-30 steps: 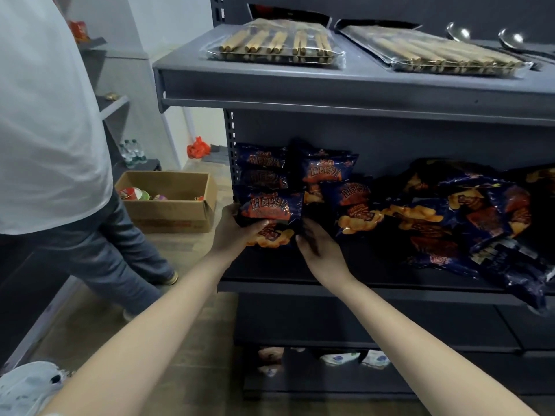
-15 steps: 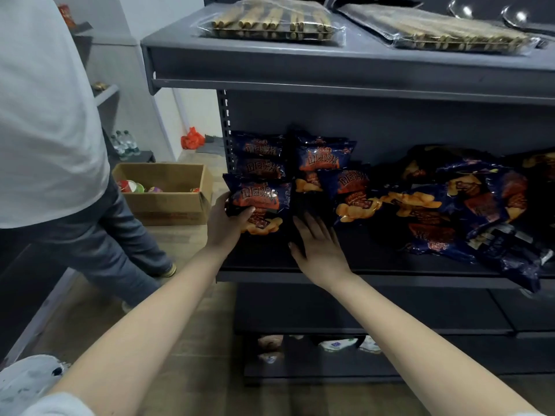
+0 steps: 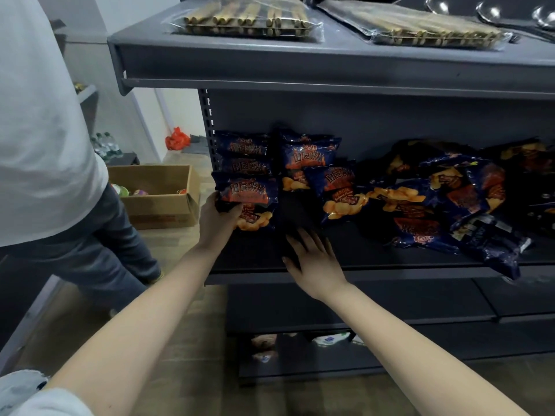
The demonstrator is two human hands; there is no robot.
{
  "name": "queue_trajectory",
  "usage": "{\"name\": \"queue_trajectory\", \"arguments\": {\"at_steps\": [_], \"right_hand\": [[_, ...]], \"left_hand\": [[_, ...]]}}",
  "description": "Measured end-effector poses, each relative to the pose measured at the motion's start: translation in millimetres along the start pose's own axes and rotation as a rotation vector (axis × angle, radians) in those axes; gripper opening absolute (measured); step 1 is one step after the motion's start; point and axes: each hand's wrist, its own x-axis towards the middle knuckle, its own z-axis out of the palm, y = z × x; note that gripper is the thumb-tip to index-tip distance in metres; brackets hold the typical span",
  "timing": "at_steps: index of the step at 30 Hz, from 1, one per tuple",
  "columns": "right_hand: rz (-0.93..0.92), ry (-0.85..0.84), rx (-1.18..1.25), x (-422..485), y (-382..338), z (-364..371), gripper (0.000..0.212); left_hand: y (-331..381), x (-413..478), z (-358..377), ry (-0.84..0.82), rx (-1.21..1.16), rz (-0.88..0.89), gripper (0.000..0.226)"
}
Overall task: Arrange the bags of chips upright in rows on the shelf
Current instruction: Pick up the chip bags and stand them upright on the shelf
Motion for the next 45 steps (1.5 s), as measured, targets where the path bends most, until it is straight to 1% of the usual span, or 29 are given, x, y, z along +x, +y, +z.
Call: {"name": "queue_trajectory", "arguments": {"at_steps": [4, 8, 11, 13, 14, 16, 18, 19, 21, 23, 25, 28, 30, 31, 34, 36, 38, 40, 42, 45], "right_hand": [[0.006, 0.001, 0.008, -0.9, 1.5, 3.1, 0.059], [0.011, 0.015, 0.007, -1.4, 1.6, 6.4, 0.082], [0.012, 0.016, 0.006, -1.4, 2.6, 7.7, 0.084], [0.016, 0.007, 0.019, -1.1, 2.1, 6.7, 0.081], [0.020, 0.003, 0.024, -0.9, 2.1, 6.4, 0.075], [0.020, 0.002, 0.024, -1.0, 2.6, 6.6, 0.061], [0.016, -0.001, 0.030, -1.4, 3.8, 5.9, 0.057], [0.012, -0.002, 0.034, -1.4, 4.5, 5.4, 0.057], [0.002, 0.011, 0.042, -1.5, 6.1, 2.8, 0.057], [0.010, 0.038, 0.050, -1.9, 9.0, -2.0, 0.057], [0.021, 0.066, 0.054, -3.7, 13.2, -8.9, 0.056], [0.033, 0.107, 0.072, -6.0, 23.8, -22.3, 0.056], [0.045, 0.136, 0.067, -7.9, 32.9, -32.3, 0.056], [0.055, 0.150, 0.059, -9.4, 38.0, -37.3, 0.056], [0.089, 0.206, 0.043, -17.9, 53.8, -50.9, 0.056], [0.105, 0.241, 0.043, -25.7, 64.8, -57.1, 0.054], [0.120, 0.255, 0.060, -34.1, 75.4, -60.0, 0.054], [0.136, 0.247, 0.061, -41.4, 84.9, -61.4, 0.056], [0.159, 0.235, 0.078, -46.1, 94.1, -62.5, 0.059], [0.186, 0.235, 0.101, -50.7, 106.0, -64.2, 0.058]], "left_hand": [[-2.0, 2.9, 2.3, 0.000, 0.024, 0.029, 0.042], [-10.7, 7.6, 2.5, -0.008, 0.074, 0.029, 0.044], [-15.3, 10.6, 3.1, 0.002, 0.154, 0.038, 0.050], [-17.0, 10.9, 4.5, 0.017, 0.238, 0.014, 0.056], [-18.0, 10.0, 5.2, 0.028, 0.266, 0.008, 0.058], [-17.3, 5.0, 6.0, 0.056, 0.280, 0.034, 0.068], [-15.1, -1.4, 7.1, 0.105, 0.278, 0.078, 0.081], [-11.8, -5.0, 7.8, 0.137, 0.283, 0.107, 0.082], [-0.4, -10.9, 9.5, 0.203, 0.274, 0.213, 0.076], [17.6, -15.1, 11.3, 0.227, 0.228, 0.327, 0.066], [34.1, -15.4, 16.2, 0.211, 0.200, 0.405, 0.056], [55.7, -15.9, 33.0, 0.188, 0.224, 0.519, 0.047], [67.1, -19.3, 49.6, 0.130, 0.206, 0.575, 0.041], [70.6, -20.4, 58.8, 0.080, 0.180, 0.575, 0.039], [77.0, -23.8, 89.1, -0.088, 0.125, 0.505, 0.034], [78.9, -25.9, 110.5, -0.207, 0.113, 0.353, 0.034], [79.0, -28.3, 129.6, -0.316, 0.080, 0.111, 0.046], [75.4, -29.6, 144.8, -0.344, 0.032, -0.071, 0.062], [69.4, -26.2, 157.1, -0.329, -0.018, -0.154, 0.077], [68.6, -20.3, 172.1, -0.320, -0.065, -0.278, 0.101]]}}
